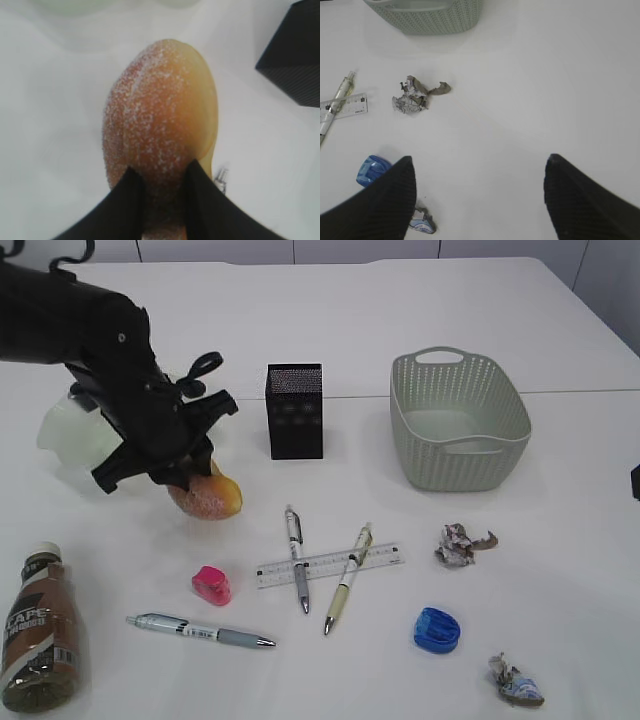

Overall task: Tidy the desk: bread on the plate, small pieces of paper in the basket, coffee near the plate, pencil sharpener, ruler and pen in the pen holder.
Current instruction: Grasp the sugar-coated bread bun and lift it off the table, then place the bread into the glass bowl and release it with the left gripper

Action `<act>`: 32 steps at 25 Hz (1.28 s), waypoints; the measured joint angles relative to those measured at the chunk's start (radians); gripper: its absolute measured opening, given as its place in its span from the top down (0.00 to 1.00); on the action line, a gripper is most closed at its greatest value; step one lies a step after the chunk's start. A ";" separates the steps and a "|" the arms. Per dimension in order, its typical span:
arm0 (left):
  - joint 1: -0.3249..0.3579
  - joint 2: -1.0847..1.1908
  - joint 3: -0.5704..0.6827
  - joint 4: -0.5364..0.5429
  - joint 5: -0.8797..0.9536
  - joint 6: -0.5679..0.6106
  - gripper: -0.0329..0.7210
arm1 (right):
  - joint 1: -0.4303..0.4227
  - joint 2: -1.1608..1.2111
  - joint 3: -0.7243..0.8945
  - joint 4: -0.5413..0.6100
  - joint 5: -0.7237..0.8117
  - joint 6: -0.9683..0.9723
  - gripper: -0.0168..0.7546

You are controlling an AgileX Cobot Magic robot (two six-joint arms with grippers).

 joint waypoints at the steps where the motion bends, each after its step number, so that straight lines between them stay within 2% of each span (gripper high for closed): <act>1: 0.000 -0.012 0.000 0.004 -0.013 0.000 0.76 | 0.000 0.000 0.000 0.000 0.000 0.000 0.22; 8: 0.019 -0.073 -0.065 0.071 -0.003 0.000 0.76 | 0.000 0.000 0.000 -0.002 0.000 0.000 0.22; 13: 0.087 -0.082 -0.158 0.123 0.023 0.000 0.76 | 0.000 0.000 0.000 -0.002 0.000 0.000 0.22; 18: 0.178 -0.082 -0.170 0.136 0.014 0.000 0.76 | 0.000 0.000 0.000 -0.002 0.000 0.000 0.22; 25: 0.285 -0.045 -0.170 0.183 -0.108 0.000 0.77 | 0.000 0.000 0.000 -0.002 0.000 0.000 0.22; 32: 0.300 0.072 -0.170 0.237 -0.223 0.000 0.77 | 0.000 0.000 0.000 -0.002 0.000 0.000 0.22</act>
